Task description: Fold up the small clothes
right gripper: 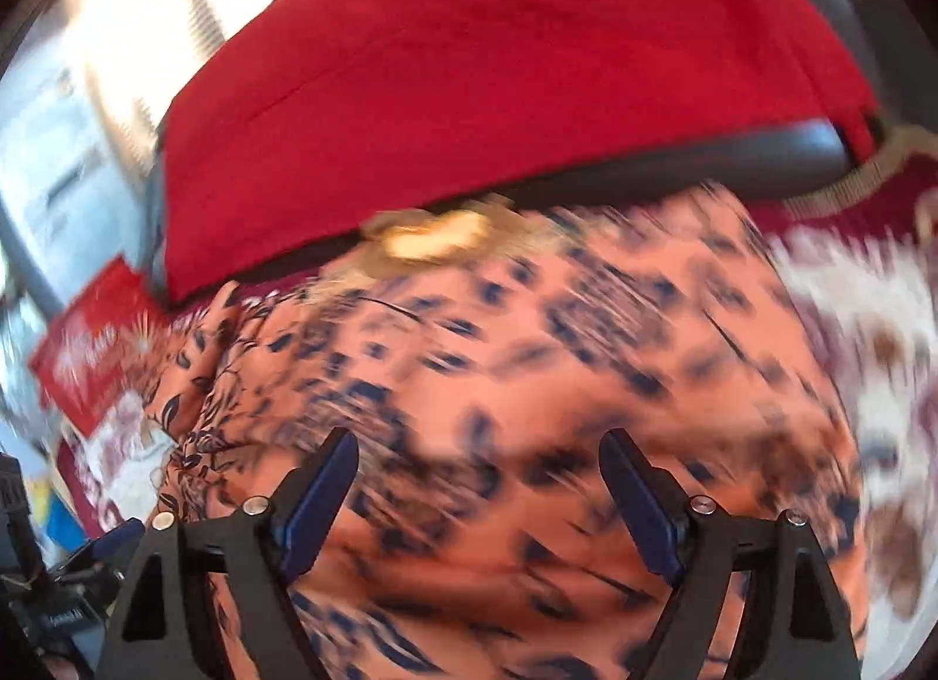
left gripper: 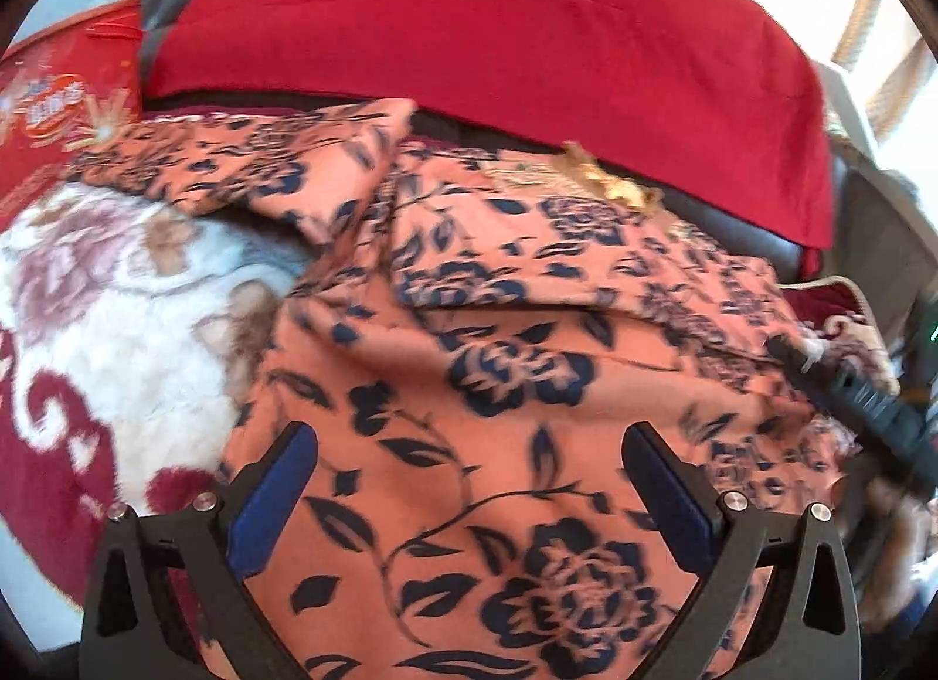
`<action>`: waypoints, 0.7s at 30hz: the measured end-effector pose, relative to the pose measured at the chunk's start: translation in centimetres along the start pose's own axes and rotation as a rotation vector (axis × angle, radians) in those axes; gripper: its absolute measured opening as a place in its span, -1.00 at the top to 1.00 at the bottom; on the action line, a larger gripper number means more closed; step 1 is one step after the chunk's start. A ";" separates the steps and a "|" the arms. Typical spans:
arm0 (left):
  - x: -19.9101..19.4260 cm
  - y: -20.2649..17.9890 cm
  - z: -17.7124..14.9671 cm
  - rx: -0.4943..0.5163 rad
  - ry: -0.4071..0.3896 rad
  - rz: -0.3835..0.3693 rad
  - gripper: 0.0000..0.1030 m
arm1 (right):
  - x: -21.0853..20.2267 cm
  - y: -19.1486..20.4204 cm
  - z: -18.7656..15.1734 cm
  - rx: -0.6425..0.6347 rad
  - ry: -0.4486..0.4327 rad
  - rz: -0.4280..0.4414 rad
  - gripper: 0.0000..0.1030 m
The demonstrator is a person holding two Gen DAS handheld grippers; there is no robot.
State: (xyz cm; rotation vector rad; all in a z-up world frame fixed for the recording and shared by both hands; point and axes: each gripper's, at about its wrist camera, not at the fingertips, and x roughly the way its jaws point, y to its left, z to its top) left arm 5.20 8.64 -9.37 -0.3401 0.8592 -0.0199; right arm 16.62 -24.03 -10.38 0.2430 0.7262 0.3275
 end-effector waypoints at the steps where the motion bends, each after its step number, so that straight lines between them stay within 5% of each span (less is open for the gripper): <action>1: -0.2 0.0 0.7 -0.024 0.006 -0.053 -1.00 | -0.1 -1.2 -0.8 0.030 0.001 0.018 -0.68; 7: 1.7 0.8 5.8 -0.251 0.098 -0.285 -1.00 | -1.4 -2.9 -1.6 0.066 -0.073 0.135 -0.69; 9: 3.1 1.2 7.0 -0.335 0.129 -0.305 -0.99 | -1.7 -3.0 -1.7 0.070 -0.080 0.149 -0.70; 12: 5.6 2.1 9.0 -0.400 0.142 -0.227 -0.98 | -1.8 -3.4 -1.7 0.083 -0.083 0.168 -0.70; 15: 8.2 2.5 10.3 -0.370 0.175 -0.112 -0.72 | -1.2 -3.4 -1.8 0.088 -0.084 0.172 -0.70; 21: 11.8 2.3 12.0 -0.307 0.234 0.001 -0.69 | -1.1 -3.1 -1.8 0.089 -0.084 0.166 -0.70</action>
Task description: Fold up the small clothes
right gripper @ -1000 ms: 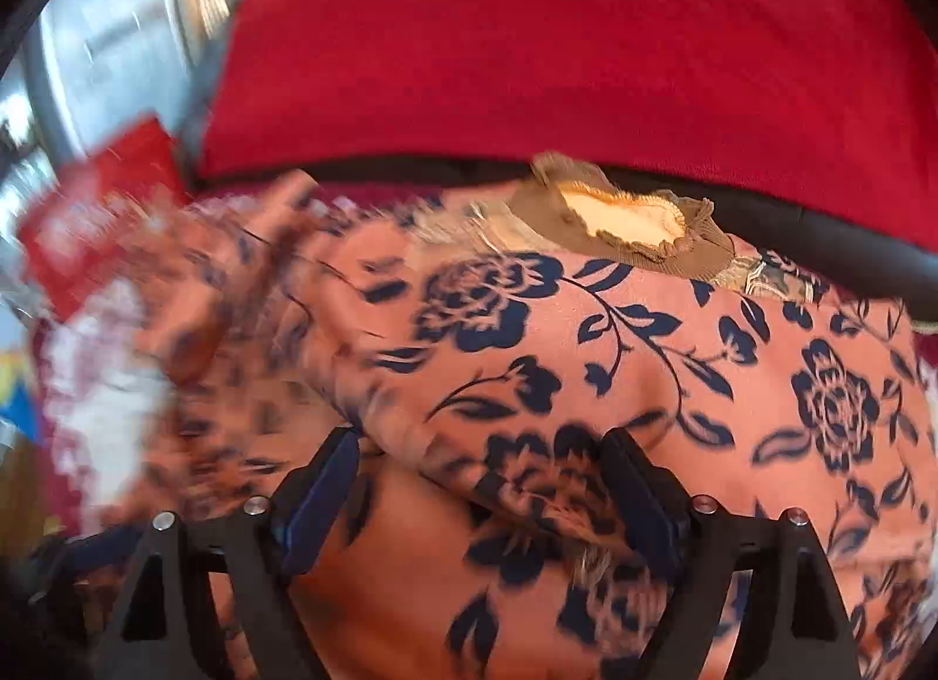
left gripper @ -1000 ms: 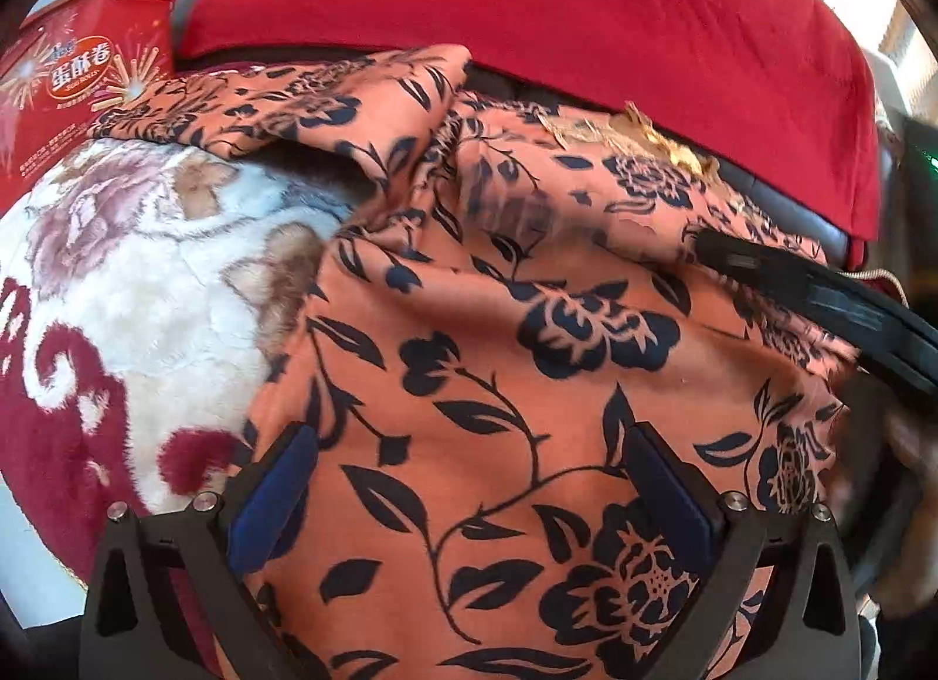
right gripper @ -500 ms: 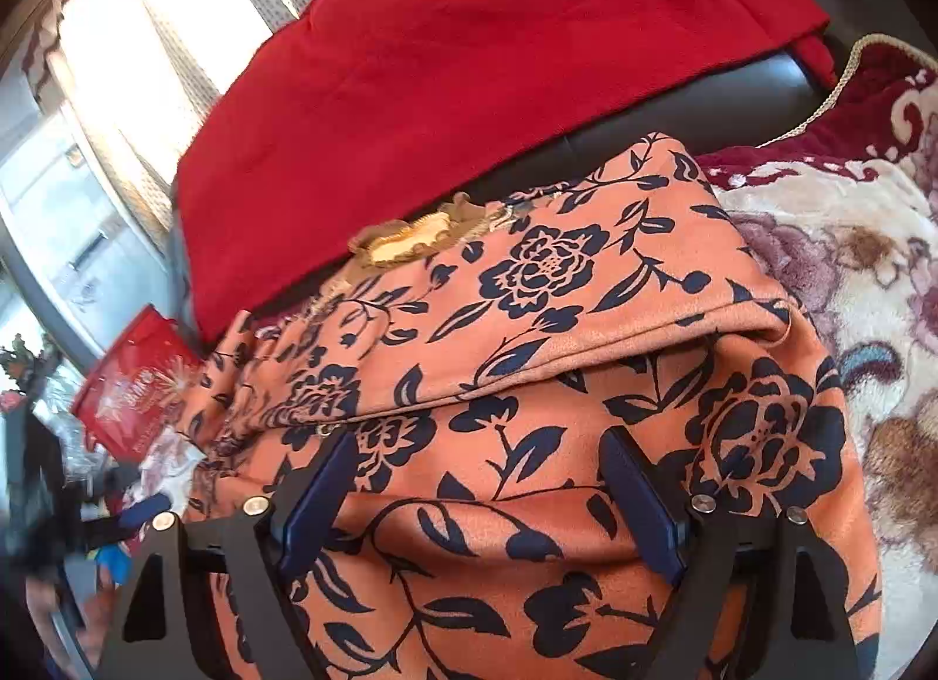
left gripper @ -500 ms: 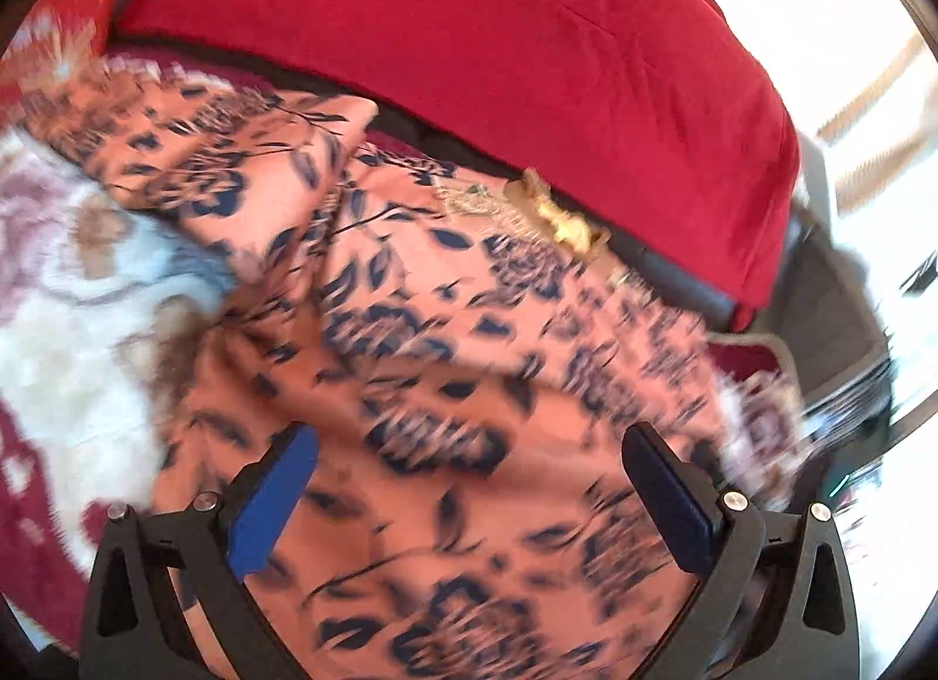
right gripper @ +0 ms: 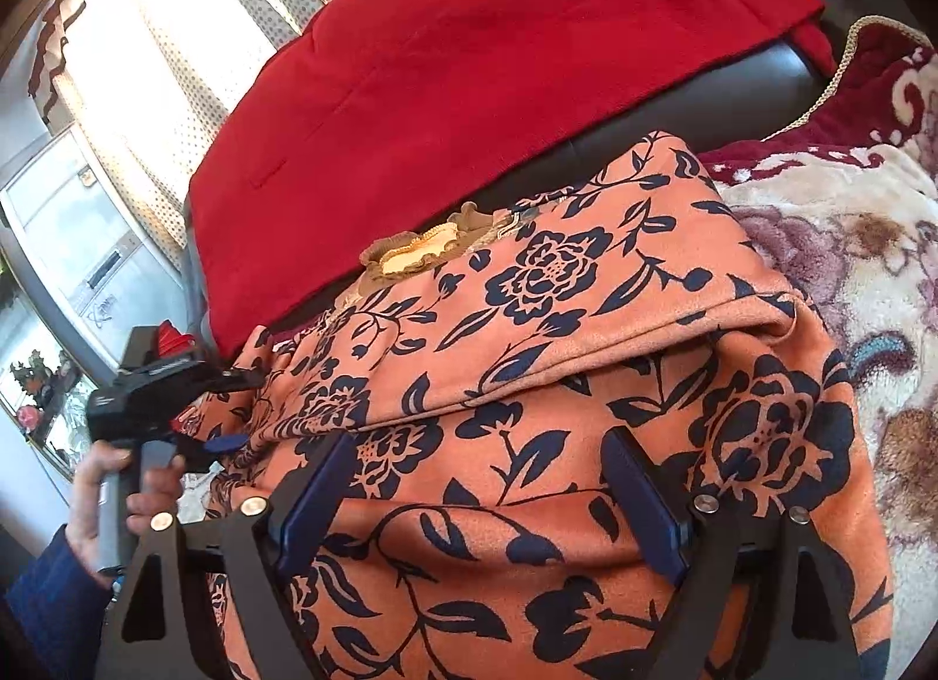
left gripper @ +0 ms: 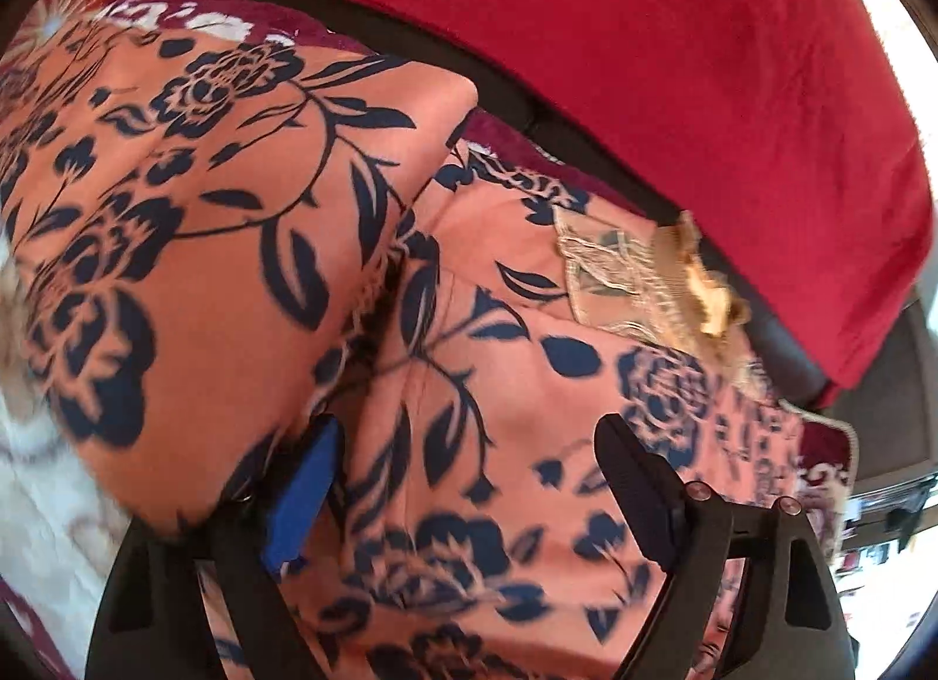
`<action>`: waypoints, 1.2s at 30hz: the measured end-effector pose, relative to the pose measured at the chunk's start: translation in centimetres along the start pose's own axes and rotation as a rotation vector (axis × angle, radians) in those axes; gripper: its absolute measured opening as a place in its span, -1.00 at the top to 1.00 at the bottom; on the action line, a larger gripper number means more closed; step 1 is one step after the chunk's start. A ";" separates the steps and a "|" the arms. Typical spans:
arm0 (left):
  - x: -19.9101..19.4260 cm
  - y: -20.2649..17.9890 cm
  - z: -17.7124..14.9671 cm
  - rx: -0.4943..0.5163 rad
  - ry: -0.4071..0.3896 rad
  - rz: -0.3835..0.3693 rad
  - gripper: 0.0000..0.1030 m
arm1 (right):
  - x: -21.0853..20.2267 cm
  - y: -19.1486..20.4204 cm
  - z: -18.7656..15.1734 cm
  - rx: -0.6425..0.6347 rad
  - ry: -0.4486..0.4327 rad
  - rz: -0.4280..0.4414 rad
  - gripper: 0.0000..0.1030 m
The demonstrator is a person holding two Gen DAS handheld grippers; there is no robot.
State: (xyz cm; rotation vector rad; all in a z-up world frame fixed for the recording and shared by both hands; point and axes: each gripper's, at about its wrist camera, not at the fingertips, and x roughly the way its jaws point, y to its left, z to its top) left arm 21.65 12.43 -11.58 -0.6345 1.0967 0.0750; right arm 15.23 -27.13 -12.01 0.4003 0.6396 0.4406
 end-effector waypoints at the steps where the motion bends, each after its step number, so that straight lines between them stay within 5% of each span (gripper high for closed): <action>1: 0.2 -0.1 0.2 0.005 -0.005 0.014 -0.66 | 0.0 0.0 0.0 0.000 0.000 0.000 -0.70; 3: 0.4 -0.6 0.6 0.029 -0.020 0.036 -0.18 | 0.0 0.0 0.0 0.000 0.000 -0.001 -0.70; 4: 0.6 -1.1 0.7 0.067 -0.019 0.096 0.53 | 0.0 0.1 0.0 0.000 0.000 -0.001 -0.70; 6: 0.3 -1.7 1.1 0.088 -0.020 0.087 0.77 | -0.1 0.0 0.1 -0.002 0.000 -0.004 -0.70; 13: -7.6 -8.1 -0.1 0.423 -0.390 0.092 0.79 | -0.1 0.0 0.1 -0.009 -0.001 -0.008 -0.70; 15: -5.1 -7.7 0.2 0.448 -0.343 0.161 0.78 | 0.0 0.0 0.0 -0.010 -0.001 -0.008 -0.70; 18: 1.9 -3.5 0.5 0.339 -0.121 0.198 0.69 | -0.5 0.1 0.5 0.004 0.021 -0.003 -0.70; 20: 1.7 -3.6 -0.4 0.373 -0.198 0.199 0.64 | -1.6 -0.2 1.7 0.048 0.005 0.040 -0.70; 23: 1.7 -4.8 -0.5 0.417 -0.210 0.249 0.54 | -2.1 -0.5 4.6 0.054 -0.012 0.053 -0.70; 27: 1.6 -5.1 -0.5 0.403 -0.216 0.219 0.49 | 1.7 -3.0 10.3 0.159 0.052 0.143 -0.79; 30: 2.0 -5.5 -0.4 0.415 -0.220 0.220 0.47 | 7.4 -7.6 12.9 0.281 0.174 0.080 -0.78; 33: 1.7 -4.5 -0.5 0.418 -0.220 0.220 0.45 | 8.2 -10.0 14.7 0.412 0.136 0.080 -0.78; 36: 1.9 -4.7 -0.6 0.414 -0.219 0.230 0.41 | 8.0 -9.0 16.9 0.373 0.093 0.078 -0.81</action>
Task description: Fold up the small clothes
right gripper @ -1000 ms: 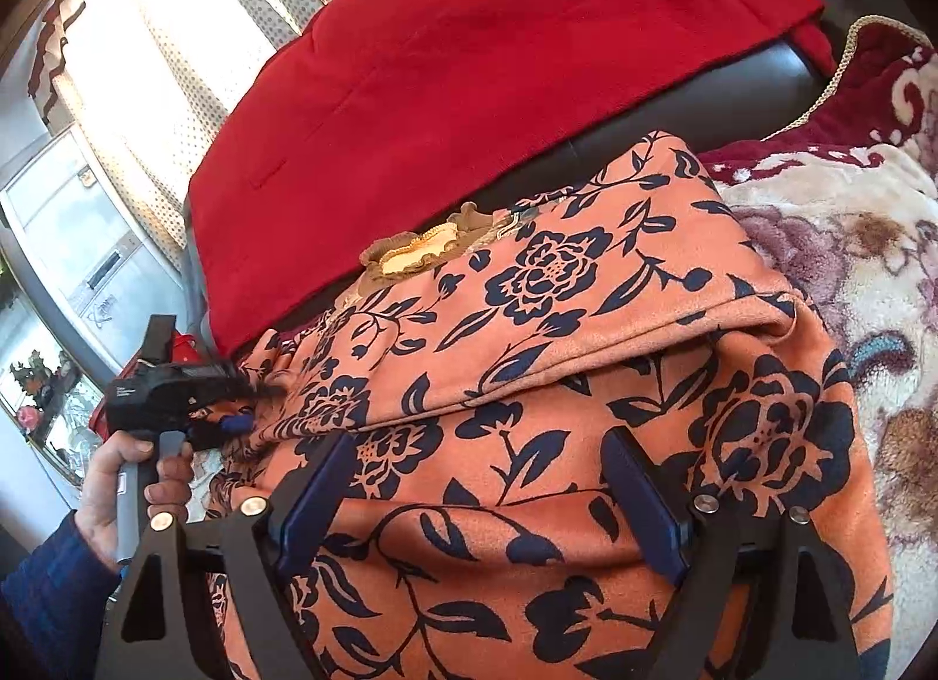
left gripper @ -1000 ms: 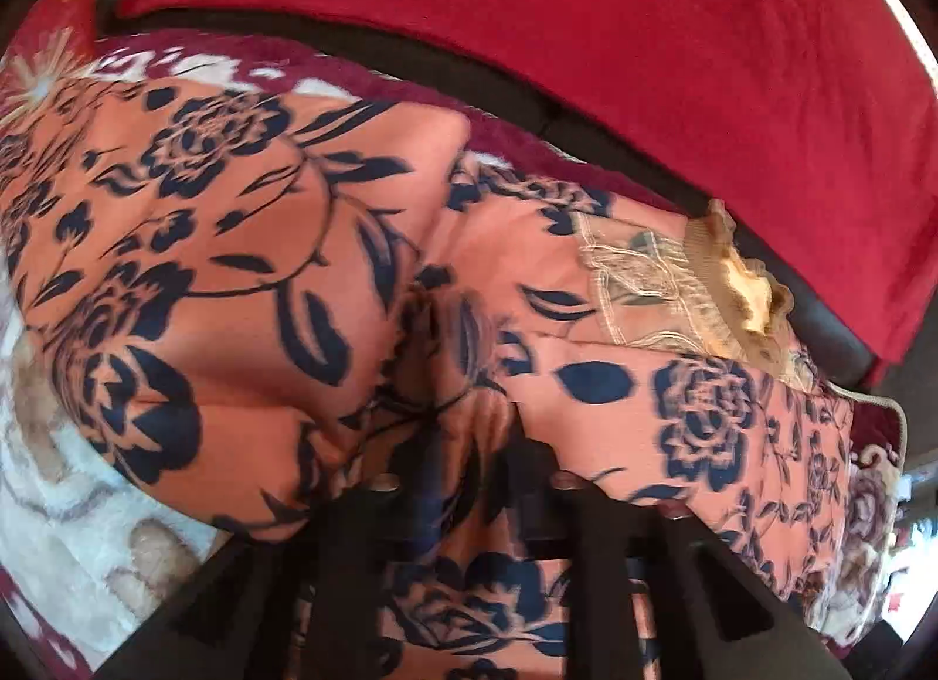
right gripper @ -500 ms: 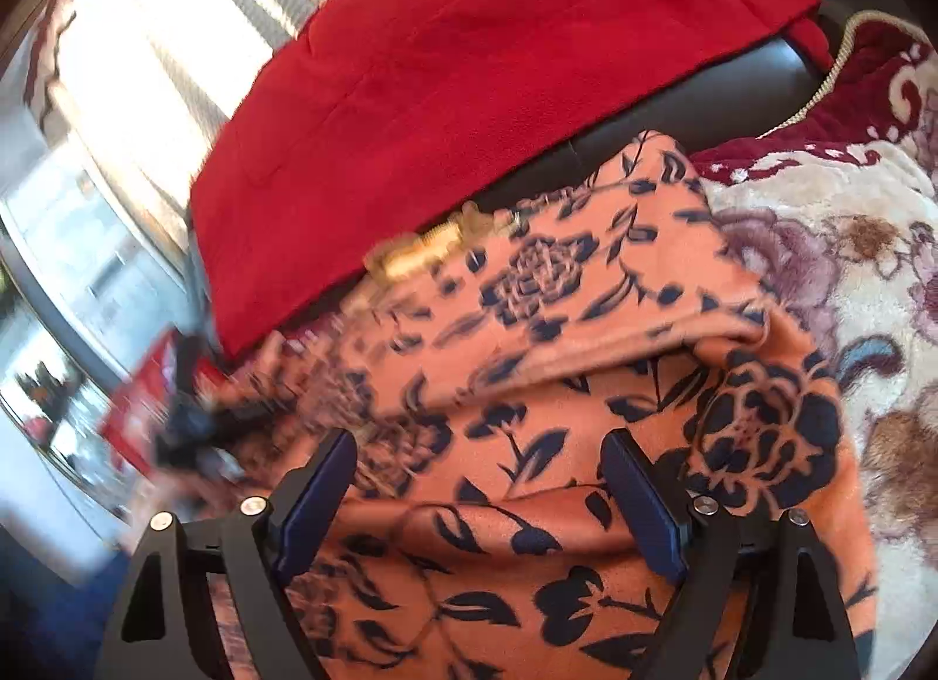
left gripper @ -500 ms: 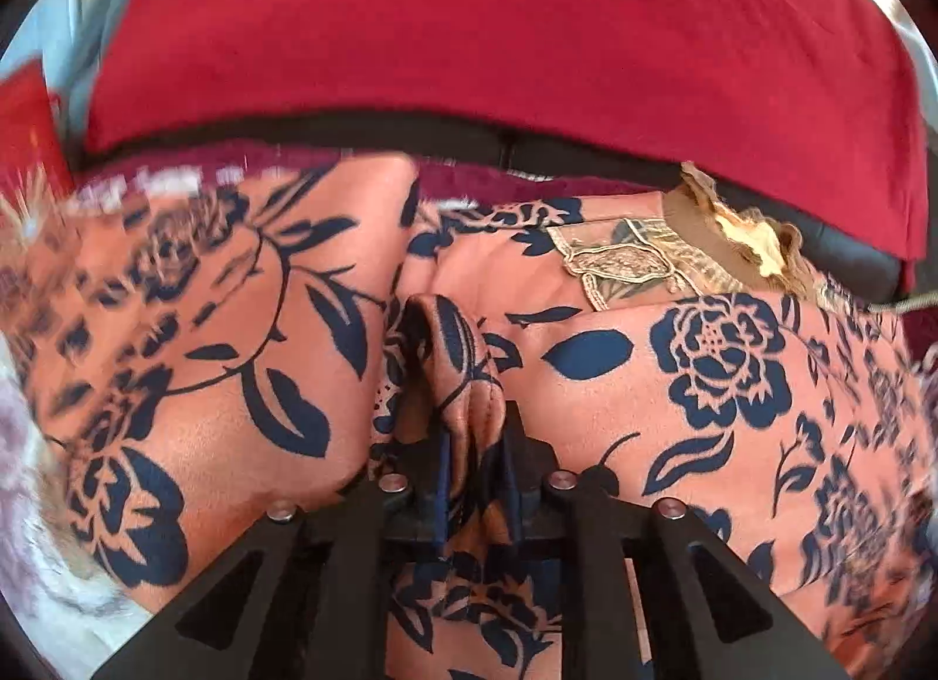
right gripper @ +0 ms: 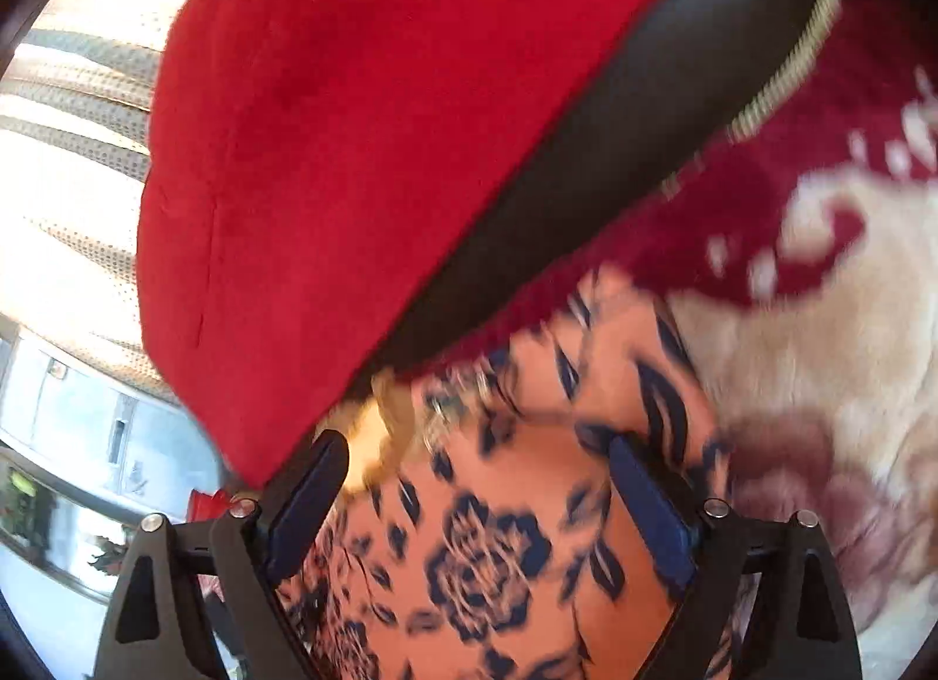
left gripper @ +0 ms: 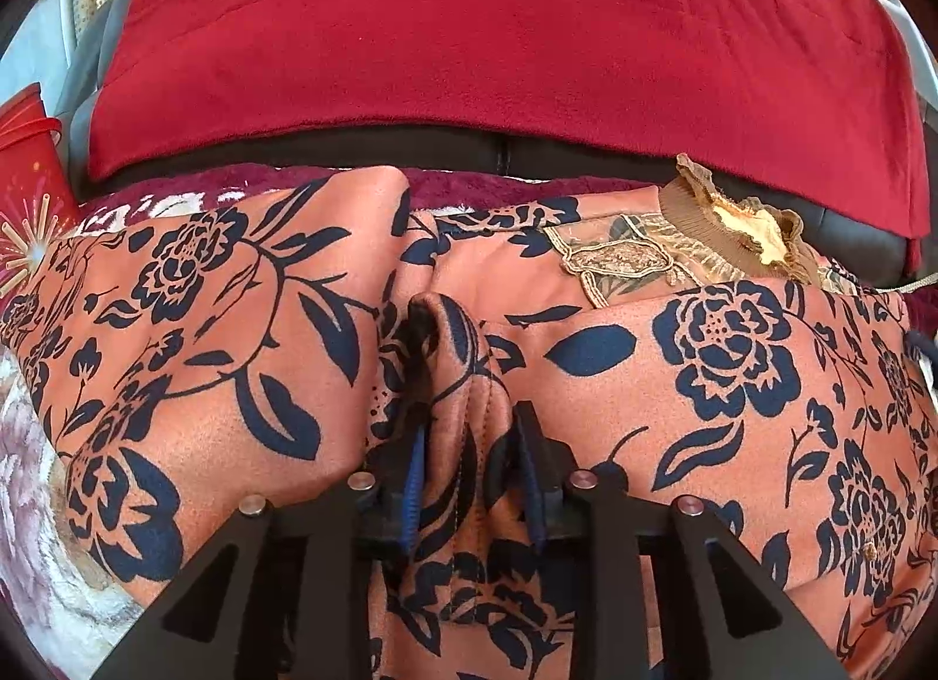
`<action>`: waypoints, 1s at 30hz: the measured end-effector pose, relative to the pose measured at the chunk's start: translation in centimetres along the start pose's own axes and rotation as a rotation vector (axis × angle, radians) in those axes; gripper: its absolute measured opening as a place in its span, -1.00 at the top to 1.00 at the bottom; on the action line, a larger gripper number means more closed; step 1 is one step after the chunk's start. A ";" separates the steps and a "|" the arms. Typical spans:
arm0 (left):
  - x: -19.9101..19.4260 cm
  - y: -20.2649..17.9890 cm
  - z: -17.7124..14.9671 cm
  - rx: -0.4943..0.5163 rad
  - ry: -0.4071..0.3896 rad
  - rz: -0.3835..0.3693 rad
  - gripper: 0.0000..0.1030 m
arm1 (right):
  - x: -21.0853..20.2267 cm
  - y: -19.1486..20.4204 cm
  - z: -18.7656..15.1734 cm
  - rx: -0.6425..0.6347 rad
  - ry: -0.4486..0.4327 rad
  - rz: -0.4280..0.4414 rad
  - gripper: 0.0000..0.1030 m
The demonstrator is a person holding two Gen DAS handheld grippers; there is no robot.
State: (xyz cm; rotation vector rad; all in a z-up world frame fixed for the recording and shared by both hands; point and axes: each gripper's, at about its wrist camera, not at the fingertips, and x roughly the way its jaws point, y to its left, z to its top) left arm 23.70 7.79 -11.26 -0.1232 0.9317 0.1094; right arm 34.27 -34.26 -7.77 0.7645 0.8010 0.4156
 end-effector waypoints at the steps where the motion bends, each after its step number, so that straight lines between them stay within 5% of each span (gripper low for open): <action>1: 0.2 -0.2 0.1 0.003 0.000 0.007 0.39 | 0.5 0.1 0.4 -0.019 0.002 0.008 -0.80; 4: 0.2 -0.4 0.3 -0.002 0.001 0.004 0.36 | 3.5 -2.2 0.9 -0.029 0.050 -0.190 -0.80; 6: 0.1 -0.2 0.4 -0.015 0.005 -0.009 0.35 | 2.4 -2.4 0.4 0.003 -0.040 -0.169 -0.79; 8: 0.3 0.0 0.5 -0.024 0.006 -0.017 0.31 | 1.1 -0.5 -1.0 -0.073 -0.089 -0.247 -0.79; 13: 0.0 -0.2 0.4 0.000 -0.002 -0.008 0.12 | -3.6 5.5 -10.7 -0.399 -0.144 -0.250 -0.79; 18: -4.3 -0.3 -1.0 0.007 -0.041 -0.096 -0.24 | -5.7 5.1 -21.9 -0.553 -0.120 -0.278 -0.82; 21: -8.9 0.7 -2.5 -0.021 -0.087 -0.155 -0.34 | -5.1 3.4 -24.7 -0.640 -0.124 -0.323 -0.83; 25: -14.4 5.6 -4.9 -0.148 -0.136 -0.244 -0.56 | -4.0 3.8 -24.7 -0.653 -0.094 -0.349 -0.97; 30: -14.7 15.5 -6.3 -0.447 -0.106 -0.296 -0.58 | -4.7 3.9 -24.6 -0.636 -0.110 -0.315 -0.97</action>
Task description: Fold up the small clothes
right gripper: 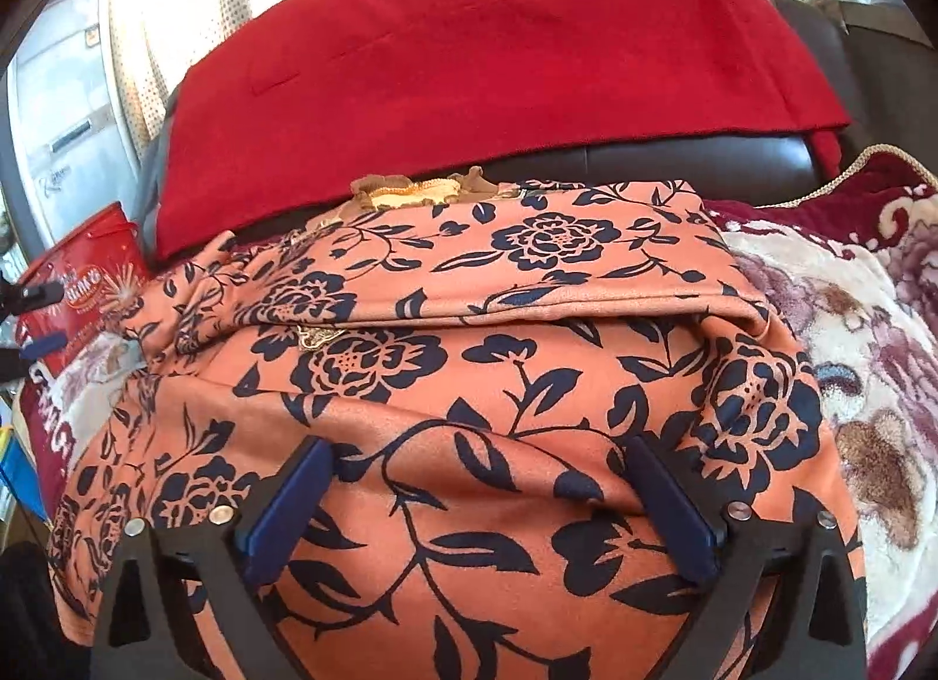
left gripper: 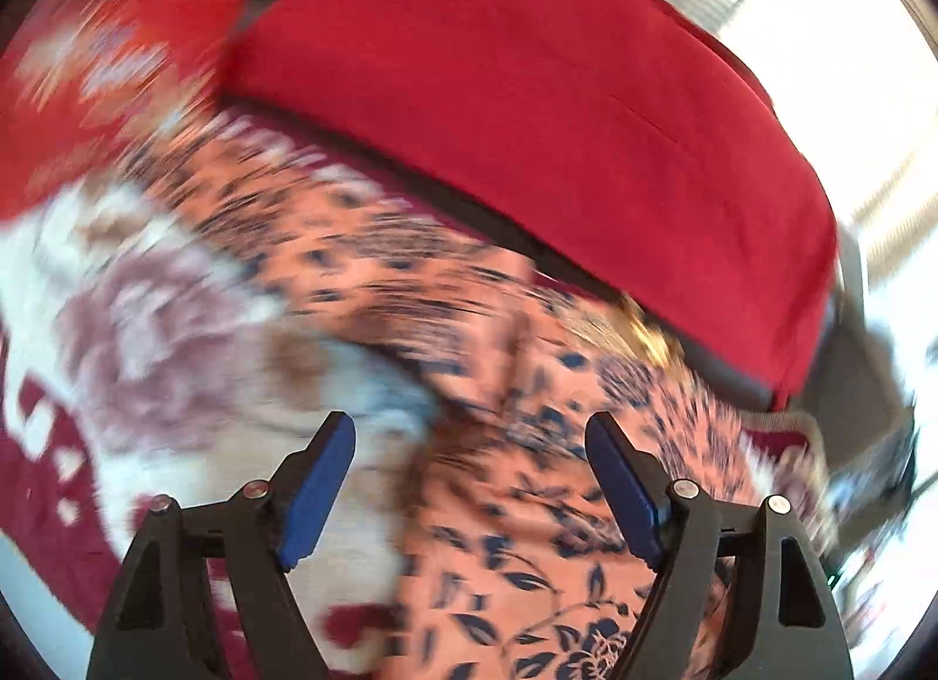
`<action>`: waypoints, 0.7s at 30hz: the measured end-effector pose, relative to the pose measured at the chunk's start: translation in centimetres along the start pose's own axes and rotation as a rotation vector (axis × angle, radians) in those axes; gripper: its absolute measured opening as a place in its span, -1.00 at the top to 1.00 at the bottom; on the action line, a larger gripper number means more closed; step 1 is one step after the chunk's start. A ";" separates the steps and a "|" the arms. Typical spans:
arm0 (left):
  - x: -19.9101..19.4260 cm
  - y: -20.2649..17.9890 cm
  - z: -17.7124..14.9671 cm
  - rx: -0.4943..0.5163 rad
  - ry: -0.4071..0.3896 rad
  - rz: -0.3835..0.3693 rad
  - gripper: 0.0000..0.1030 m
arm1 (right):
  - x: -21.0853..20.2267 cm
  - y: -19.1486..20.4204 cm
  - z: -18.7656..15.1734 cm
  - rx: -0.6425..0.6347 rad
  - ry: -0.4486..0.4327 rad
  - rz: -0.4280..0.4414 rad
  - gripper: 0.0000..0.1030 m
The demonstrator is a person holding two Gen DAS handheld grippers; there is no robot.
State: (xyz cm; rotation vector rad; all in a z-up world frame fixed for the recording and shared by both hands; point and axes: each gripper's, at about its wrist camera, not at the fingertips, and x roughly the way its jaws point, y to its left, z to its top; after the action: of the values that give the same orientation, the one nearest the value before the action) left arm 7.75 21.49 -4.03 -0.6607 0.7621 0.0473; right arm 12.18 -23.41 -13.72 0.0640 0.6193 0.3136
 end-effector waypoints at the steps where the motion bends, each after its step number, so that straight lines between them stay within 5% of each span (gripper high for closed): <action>1: -0.1 3.0 1.0 -0.114 0.004 -0.018 -0.58 | -0.2 -0.2 -0.2 0.002 -0.002 0.004 -0.97; 3: 0.4 7.6 2.7 -0.296 0.010 -0.057 -0.58 | -0.6 0.0 0.1 0.004 -0.004 0.005 -0.97; 6: 0.8 11.9 4.6 -0.431 -0.014 -0.052 -0.57 | 0.0 0.1 0.2 0.000 -0.004 0.000 -0.97; 19: 7.5 17.6 14.0 -0.500 -0.057 0.028 -0.53 | 0.2 0.2 0.1 -0.014 -0.007 -0.013 -0.99; 21: 8.1 18.5 14.2 -0.520 -0.071 0.058 -0.10 | 0.3 0.2 0.1 -0.014 -0.006 -0.013 -0.99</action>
State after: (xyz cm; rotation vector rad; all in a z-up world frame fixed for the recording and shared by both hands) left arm 17.53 42.83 -11.65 -1.1236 0.7038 0.3290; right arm 12.37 -23.10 -13.77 0.0479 0.6115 0.3051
